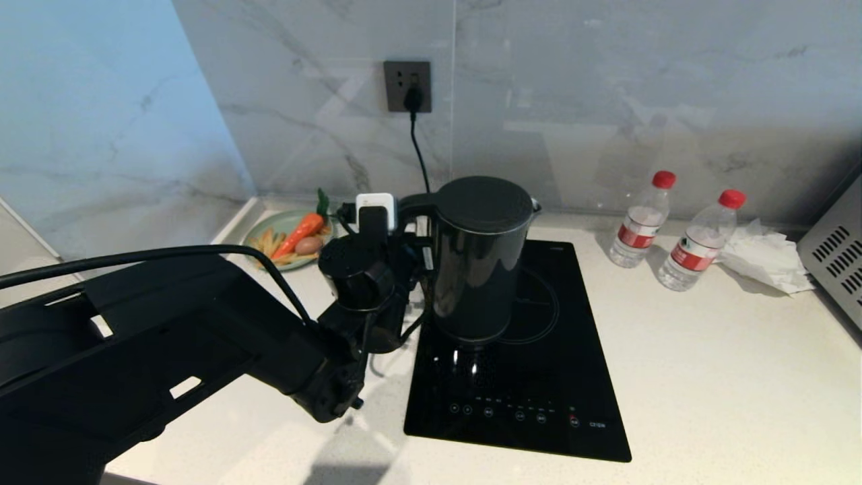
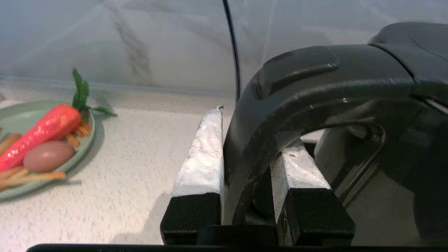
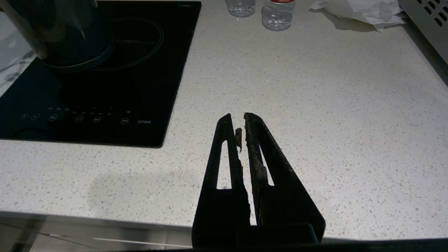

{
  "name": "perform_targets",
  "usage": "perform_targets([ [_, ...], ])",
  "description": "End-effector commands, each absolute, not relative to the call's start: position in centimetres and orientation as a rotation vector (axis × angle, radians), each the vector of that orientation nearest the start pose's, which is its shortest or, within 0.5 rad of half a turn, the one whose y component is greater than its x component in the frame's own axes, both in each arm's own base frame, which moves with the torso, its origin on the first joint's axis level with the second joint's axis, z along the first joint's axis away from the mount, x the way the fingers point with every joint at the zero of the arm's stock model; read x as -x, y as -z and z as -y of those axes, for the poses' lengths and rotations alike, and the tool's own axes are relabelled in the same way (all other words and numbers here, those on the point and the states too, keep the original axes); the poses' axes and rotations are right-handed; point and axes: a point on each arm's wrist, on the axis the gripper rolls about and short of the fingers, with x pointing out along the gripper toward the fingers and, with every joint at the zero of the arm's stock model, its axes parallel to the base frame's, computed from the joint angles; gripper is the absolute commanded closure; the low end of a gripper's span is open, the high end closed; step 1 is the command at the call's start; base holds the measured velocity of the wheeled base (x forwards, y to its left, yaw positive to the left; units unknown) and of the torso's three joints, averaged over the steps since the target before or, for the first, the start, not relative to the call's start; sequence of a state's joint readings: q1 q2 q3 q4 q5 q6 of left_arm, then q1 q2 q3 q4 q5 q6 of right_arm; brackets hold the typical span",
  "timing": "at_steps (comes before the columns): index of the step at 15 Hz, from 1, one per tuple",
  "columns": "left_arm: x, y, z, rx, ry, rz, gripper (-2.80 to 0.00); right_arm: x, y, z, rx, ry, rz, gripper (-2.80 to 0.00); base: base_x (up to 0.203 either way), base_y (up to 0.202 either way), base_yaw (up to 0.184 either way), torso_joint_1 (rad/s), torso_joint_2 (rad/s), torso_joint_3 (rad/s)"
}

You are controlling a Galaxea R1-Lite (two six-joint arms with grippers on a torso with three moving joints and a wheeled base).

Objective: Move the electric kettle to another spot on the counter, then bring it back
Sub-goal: Place it on the power base

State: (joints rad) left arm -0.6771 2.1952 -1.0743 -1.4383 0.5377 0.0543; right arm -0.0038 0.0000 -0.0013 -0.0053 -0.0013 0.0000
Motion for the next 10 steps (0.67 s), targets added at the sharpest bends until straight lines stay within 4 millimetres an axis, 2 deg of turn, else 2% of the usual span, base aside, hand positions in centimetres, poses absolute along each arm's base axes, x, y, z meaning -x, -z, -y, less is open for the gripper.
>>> perform_targets([
  [1,-32.0,-14.6,25.1,0.119,0.148,0.246,0.0,2.3,-7.7,0.0,0.0,0.006,0.008,0.0,0.0,0.0,0.0,0.0,0.0,0.0],
  [5,-31.2,-13.2,24.7,0.111,0.151,0.234,0.0,2.3,-7.6,0.0,0.0,0.005,0.006,0.0,0.0,0.0,0.0,0.0,0.0,0.0],
  [9,-31.2,-13.3,25.0,0.104,0.152,0.229,0.0,2.3,-7.7,0.0,0.0,0.006,0.008,0.0,0.0,0.0,0.0,0.0,0.0,0.0],
  [10,-31.2,-13.2,25.0,0.094,0.147,0.224,-0.56,2.3,-7.6,0.0,0.0,0.004,0.007,0.0,0.0,0.0,0.0,0.0,0.0,0.0],
])
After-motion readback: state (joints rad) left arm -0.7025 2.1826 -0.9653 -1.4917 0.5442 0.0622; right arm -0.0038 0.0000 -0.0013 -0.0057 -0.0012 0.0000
